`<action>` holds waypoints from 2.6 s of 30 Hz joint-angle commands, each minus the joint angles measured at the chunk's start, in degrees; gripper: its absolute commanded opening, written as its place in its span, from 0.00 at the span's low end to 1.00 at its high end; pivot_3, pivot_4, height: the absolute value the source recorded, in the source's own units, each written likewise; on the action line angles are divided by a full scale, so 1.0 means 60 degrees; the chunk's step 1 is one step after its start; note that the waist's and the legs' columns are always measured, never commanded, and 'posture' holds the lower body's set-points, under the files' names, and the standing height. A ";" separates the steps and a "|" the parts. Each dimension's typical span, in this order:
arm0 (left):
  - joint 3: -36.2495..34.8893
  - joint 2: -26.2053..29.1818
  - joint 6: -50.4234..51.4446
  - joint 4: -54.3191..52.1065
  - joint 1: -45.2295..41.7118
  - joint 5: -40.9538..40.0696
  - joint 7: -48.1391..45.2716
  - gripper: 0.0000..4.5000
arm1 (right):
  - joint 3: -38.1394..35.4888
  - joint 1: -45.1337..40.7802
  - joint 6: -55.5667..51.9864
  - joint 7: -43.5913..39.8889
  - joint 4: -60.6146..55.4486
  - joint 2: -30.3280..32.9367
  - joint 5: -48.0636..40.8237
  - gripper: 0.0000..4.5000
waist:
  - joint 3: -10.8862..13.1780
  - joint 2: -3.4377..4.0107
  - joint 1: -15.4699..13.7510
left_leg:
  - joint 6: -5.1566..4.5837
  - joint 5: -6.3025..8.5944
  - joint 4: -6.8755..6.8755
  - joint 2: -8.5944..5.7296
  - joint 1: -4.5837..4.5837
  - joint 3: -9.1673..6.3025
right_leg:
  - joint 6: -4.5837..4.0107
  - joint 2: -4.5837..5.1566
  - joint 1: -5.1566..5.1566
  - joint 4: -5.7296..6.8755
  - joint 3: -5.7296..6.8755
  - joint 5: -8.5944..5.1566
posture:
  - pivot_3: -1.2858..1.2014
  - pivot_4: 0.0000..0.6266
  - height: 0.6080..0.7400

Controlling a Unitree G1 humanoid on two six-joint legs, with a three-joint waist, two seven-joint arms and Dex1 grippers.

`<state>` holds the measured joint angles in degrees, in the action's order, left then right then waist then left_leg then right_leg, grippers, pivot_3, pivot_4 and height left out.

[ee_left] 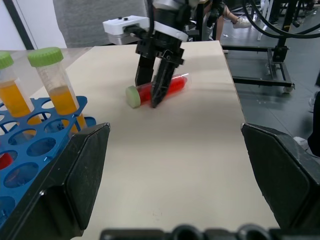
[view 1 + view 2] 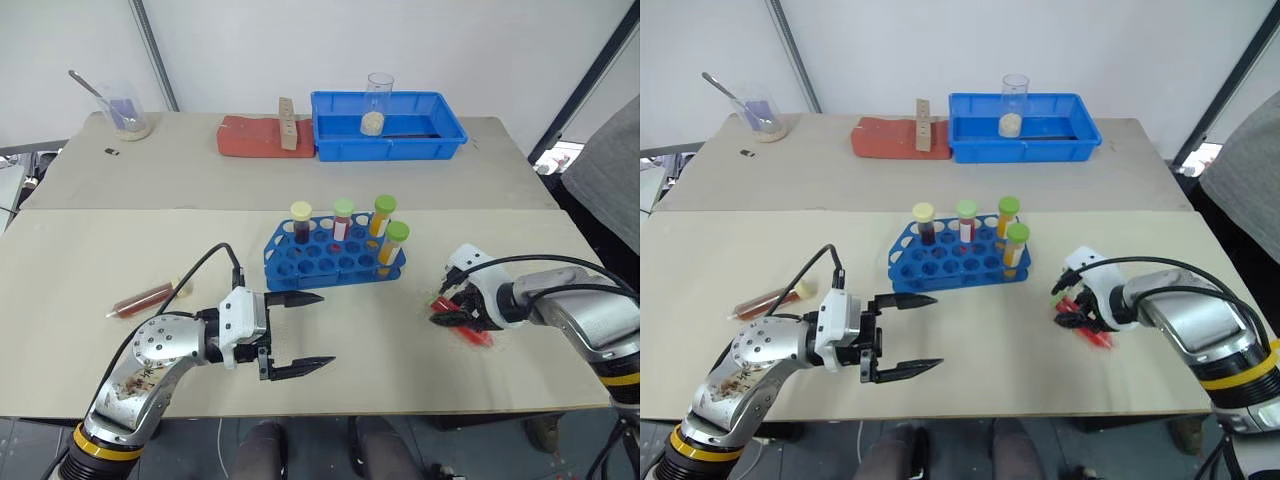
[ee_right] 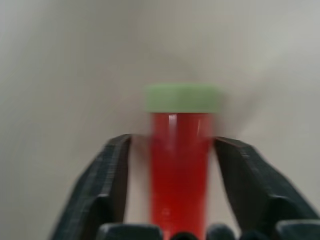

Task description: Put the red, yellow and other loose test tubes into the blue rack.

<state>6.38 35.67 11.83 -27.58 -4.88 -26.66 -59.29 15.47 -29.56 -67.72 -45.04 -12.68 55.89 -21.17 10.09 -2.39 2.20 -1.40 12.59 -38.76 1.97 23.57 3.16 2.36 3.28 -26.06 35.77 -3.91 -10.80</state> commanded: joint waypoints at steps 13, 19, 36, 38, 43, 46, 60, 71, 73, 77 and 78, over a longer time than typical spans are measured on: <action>-0.0806 0.0258 -0.0239 0.0289 -0.0212 -0.0148 0.0172 1.00 | -0.1323 -0.0177 -0.0304 -0.1747 -0.1661 -0.0189 -0.1848 0.23 | 0.0000 0.0000 0.0033 | 0.0000 0.0000 0.0002 0.0008 0.0004 0.0000 | 0.0007 -0.0006 -0.0009 0.0005 0.0000 0.0004 | 0.52 0.24 1.00; -0.1581 0.0330 -0.0050 0.0577 -0.0266 -0.0420 0.0438 1.00 | -0.3103 0.0491 0.0730 -0.0047 -0.2689 -0.3228 -0.2805 0.23 | -0.0005 -0.0011 0.0000 | -0.0002 0.0002 0.0006 0.0034 0.0001 -0.0021 | 0.0055 -0.0036 -0.0007 0.0011 0.0011 0.0034 | 0.52 0.24 1.00; -0.2105 0.0398 0.0193 0.0996 -0.0606 -0.0662 0.0458 1.00 | -0.1526 0.1951 0.9557 0.2797 -0.0692 -0.8544 0.0878 0.23 | -0.0006 -0.0008 0.0037 | 0.0000 0.0001 0.0003 0.0018 0.0024 -0.0018 | -0.0003 -0.0017 -0.0020 0.0012 0.0014 0.0077 | 0.52 0.24 1.00; -0.2079 0.0383 0.0232 0.0971 -0.0623 -0.0685 0.0457 1.00 | -0.1516 0.1937 1.0017 0.3004 -0.0244 -0.8749 0.1088 0.23 | -0.0006 -0.0008 0.0038 | 0.0000 0.0001 0.0003 0.0017 0.0024 -0.0018 | -0.0003 -0.0016 -0.0019 0.0012 0.0014 0.0078 | 0.52 0.24 1.00; -0.2022 0.0329 0.0375 0.0884 -0.0671 -0.0789 0.0458 1.00 | -0.1527 0.1801 1.1121 0.3383 0.0801 -0.9046 0.1564 0.23 | -0.0006 -0.0008 0.0048 | 0.0000 0.0001 0.0004 0.0018 0.0022 -0.0018 | -0.0006 -0.0017 -0.0019 0.0013 0.0014 0.0079 | 0.52 0.24 1.00; -0.2004 0.0331 0.0514 0.0784 -0.0645 -0.0890 0.0429 1.00 | -0.1605 0.1694 1.1617 0.3640 0.1360 -0.9172 0.1741 0.23 | -0.0007 -0.0008 0.0059 | 0.0000 0.0000 0.0005 0.0020 0.0020 -0.0019 | -0.0010 -0.0019 -0.0020 0.0014 0.0014 0.0078 | 0.52 0.24 1.00; -0.1928 0.0391 0.0774 0.0555 -0.0667 -0.1010 0.0409 1.00 | -0.1680 0.1535 1.2546 0.4218 0.2282 -0.9484 0.2025 0.23 | -0.0007 -0.0007 0.0071 | 0.0000 0.0000 0.0008 0.0021 0.0017 -0.0020 | -0.0017 -0.0019 -0.0018 0.0017 0.0014 0.0078 | 0.52 0.24 1.00; -0.1917 0.0419 0.0831 0.0534 -0.0721 -0.1034 0.0369 1.00 | -0.1660 0.1396 1.3617 0.4774 0.3425 -0.9665 0.2542 0.23 | -0.0008 -0.0007 0.0064 | 0.0000 0.0000 0.0008 0.0021 0.0002 -0.0020 | -0.0021 -0.0019 -0.0009 0.0021 0.0014 0.0077 | 0.52 0.24 1.00; -0.1920 0.0414 0.0843 0.0528 -0.0735 -0.1039 0.0380 1.00 | -0.1668 0.1374 1.3712 0.4830 0.3518 -0.9697 0.2571 0.23 | -0.0008 -0.0007 0.0068 | 0.0000 0.0000 0.0008 0.0019 0.0003 -0.0019 | -0.0021 -0.0017 -0.0010 0.0021 0.0014 0.0077 | 0.52 0.24 1.00; -0.1914 0.0365 0.0908 0.0488 -0.0787 -0.1041 0.0450 1.00 | -0.1684 0.1384 1.3999 0.5053 0.3702 -0.9780 0.2708 0.23 | -0.0008 -0.0007 0.0069 | 0.0000 0.0000 0.0008 0.0021 0.0003 -0.0020 | -0.0021 -0.0018 -0.0011 0.0022 0.0014 0.0077 | 0.52 0.24 1.00; -0.1913 0.0355 0.0927 0.0478 -0.0798 -0.1041 0.0466 1.00 | -0.1669 0.1407 1.4032 0.5081 0.3733 -0.9786 0.2740 0.23 | -0.0008 -0.0007 0.0071 | 0.0000 0.0000 0.0008 0.0021 0.0002 -0.0020 | -0.0021 -0.0019 -0.0011 0.0022 0.0014 0.0077 | 0.52 0.24 1.00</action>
<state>-4.78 37.80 17.52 -22.24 -8.81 -31.72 -56.82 6.19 -20.42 14.55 -15.65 10.40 -2.79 -5.17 10.05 -2.43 2.62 -1.39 12.59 -38.71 2.10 23.58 3.04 2.23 3.17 -26.12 35.90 -3.82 -10.34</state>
